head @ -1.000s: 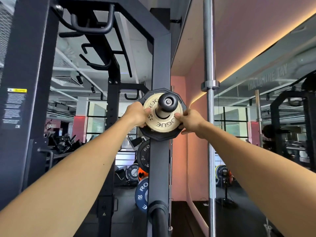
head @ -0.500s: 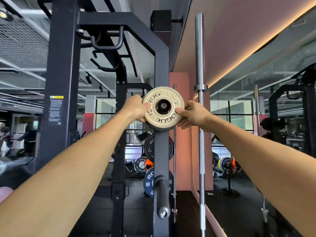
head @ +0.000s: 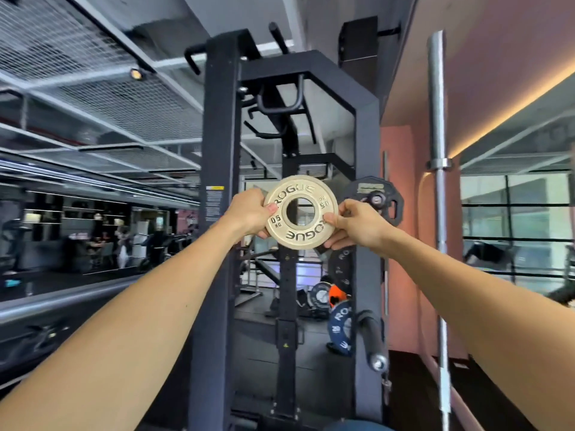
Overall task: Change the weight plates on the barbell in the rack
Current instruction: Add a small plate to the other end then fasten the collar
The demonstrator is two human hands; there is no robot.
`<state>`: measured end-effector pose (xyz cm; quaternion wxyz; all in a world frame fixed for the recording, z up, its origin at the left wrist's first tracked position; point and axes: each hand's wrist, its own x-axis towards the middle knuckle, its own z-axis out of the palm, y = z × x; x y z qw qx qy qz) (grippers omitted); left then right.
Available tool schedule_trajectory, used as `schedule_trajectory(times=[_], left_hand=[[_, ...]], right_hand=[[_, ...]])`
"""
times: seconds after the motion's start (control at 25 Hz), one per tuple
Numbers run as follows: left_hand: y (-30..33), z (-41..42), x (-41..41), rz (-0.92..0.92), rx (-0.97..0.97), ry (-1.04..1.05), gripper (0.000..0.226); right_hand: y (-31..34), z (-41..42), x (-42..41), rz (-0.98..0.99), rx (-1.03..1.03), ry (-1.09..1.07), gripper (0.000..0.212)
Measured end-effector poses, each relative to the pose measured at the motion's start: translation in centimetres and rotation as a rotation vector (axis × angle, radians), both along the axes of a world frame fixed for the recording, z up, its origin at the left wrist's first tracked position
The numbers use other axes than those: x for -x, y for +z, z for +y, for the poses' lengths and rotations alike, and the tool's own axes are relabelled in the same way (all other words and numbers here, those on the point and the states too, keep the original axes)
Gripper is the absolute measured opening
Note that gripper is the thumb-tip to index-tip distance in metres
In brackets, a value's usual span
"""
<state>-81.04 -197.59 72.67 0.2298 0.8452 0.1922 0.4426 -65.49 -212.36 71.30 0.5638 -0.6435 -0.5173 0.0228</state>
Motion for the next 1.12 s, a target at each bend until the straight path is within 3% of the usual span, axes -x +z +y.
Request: schedule_trajectory(times=[0.44, 0.72, 1.12], left_hand=[[-0.4, 14.6, 22.0, 0.074, -0.015, 0.289, 0.020], [-1.1, 24.4, 33.8, 0.062, 0.010, 0.347, 0.021], [-2.3, 37.3, 36.0, 0.095, 0.037, 0.300, 0.022]], right_hand=[[-1.3, 19.2, 18.2, 0.052, 0.007, 0.295, 0.018], [-1.4, 30.9, 28.6, 0.014, 0.025, 0.380, 0.019], [-2.5, 42.0, 31.6, 0.009, 0.066, 0.318, 0.018]])
